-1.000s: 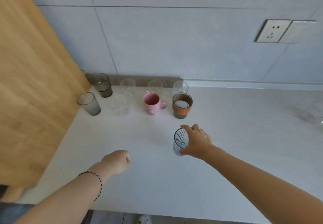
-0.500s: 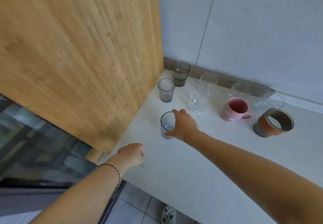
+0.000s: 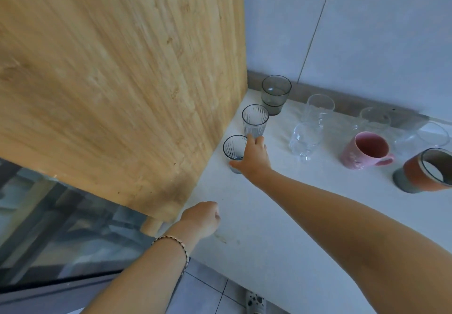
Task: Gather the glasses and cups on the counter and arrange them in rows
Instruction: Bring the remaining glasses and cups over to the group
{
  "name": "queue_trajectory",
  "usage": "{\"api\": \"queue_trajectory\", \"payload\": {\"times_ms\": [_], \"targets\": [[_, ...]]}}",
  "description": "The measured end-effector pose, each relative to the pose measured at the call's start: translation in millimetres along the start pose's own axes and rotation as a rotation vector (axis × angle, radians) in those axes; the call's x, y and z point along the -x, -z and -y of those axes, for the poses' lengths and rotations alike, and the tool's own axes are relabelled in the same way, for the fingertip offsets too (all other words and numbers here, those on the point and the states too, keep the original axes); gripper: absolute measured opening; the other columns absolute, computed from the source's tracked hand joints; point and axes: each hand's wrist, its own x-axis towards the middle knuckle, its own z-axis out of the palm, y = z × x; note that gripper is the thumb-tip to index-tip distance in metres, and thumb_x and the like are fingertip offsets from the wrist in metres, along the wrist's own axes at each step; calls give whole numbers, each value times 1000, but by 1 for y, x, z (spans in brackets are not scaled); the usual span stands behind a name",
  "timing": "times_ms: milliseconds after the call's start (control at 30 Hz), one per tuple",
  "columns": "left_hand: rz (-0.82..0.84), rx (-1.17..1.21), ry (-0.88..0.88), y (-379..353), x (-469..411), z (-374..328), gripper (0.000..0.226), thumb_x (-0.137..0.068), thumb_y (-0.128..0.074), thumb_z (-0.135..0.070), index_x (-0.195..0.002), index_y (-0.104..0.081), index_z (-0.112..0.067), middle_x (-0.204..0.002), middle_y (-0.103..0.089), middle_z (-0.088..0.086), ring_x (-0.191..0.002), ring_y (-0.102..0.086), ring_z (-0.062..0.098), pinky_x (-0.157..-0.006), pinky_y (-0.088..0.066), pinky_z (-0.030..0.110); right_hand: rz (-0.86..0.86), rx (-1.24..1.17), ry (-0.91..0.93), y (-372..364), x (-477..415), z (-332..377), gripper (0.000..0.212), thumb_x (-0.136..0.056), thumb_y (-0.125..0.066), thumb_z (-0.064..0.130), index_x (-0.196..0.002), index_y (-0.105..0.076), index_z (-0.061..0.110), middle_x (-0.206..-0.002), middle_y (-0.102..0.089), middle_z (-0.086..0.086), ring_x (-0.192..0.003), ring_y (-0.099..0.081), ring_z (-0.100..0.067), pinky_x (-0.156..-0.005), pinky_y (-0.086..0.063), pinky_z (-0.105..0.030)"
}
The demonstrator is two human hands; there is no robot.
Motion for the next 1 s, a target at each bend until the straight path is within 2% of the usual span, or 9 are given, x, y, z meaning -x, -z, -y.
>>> {"api": "queue_trajectory", "payload": {"times_ms": [100,167,300,400,500,600,700,833,1000], "targets": [[-1,-34,-19,-2,-4,-5,10,-94,-35,-17,-89,-43,-18,-94,-47,0,-80,-42,21,-72,-34,30,52,-48,18,1,10,-11,80,-81,-68,13,-145,-20,6,-136,-32,-15,-126,-42,-32,-103,-39,-36],[-1,-73,-40,-2,-7,-14,10,-92,-34,-15,-86,-42,-18,-92,-46,-1,-79,-40,21,-69,-32,29,138,-25,-5,6,21,-29,73,-84,-64,14,-144,-24,7,-139,-32,-13,-126,-46,-31,-102,-42,-36],[30,-154,-123,0,-14,-55,10,-92,-34,-14,-84,-40,-17,-89,-43,1,-77,-37,21,-63,-29,28,299,35,-85,29,58,-89,44,-87,-57,22,-131,-51,16,-134,-52,-5,-122,-52,-23,-102,-44,-34],[39,-253,-225,0,-19,-107,20,-92,-35,-12,-73,-35,-18,-77,-36,-1,-67,-32,19,-54,-19,27,337,70,-203,56,95,-149,37,-89,-55,23,-125,-56,16,-130,-57,-3,-121,-53,-21,-101,-44,-32],[57,-343,-334,-5,-21,-176,32,-91,-37,-13,-62,-29,-23,-72,-32,-4,-69,-35,21,-55,-24,26,292,89,-351,92,135,-214,39,-90,-53,25,-128,-53,17,-135,-53,-2,-124,-51,-21,-102,-42,-32],[63,-421,-442,-18,-15,-255,12,-93,-40,-20,-82,-45,-23,-98,-54,1,-92,-52,25,-78,-41,28,229,67,-487,132,181,-277,40,-92,-51,26,-131,-50,17,-138,-50,-3,-127,-48,-21,-104,-40,-32],[49,-503,-567,-42,2,-335,6,-93,-42,-23,-90,-47,-23,-121,-59,3,-112,-56,25,-90,-43,29,136,30,-609,171,232,-339,40,-93,-50,27,-132,-50,17,-139,-49,-3,-130,-45,-21,-105,-37,-32],[55,-624,-714,-91,27,-438,9,-92,-39,-21,-87,-46,-21,-106,-59,5,-94,-52,24,-80,-40,30,-27,36,-787,214,301,-432,38,-93,-48,30,-130,-51,22,-136,-52,-1,-126,-50,-22,-102,-41,-32],[90,-674,-771,-170,60,-550,24,-91,-36,-16,-69,-46,-19,-97,-57,7,-92,-54,25,-77,-40,28,-147,-19,-914,255,378,-546,36,-92,-48,29,-126,-54,21,-132,-54,-2,-122,-53,-24,-97,-44,-31]]}}
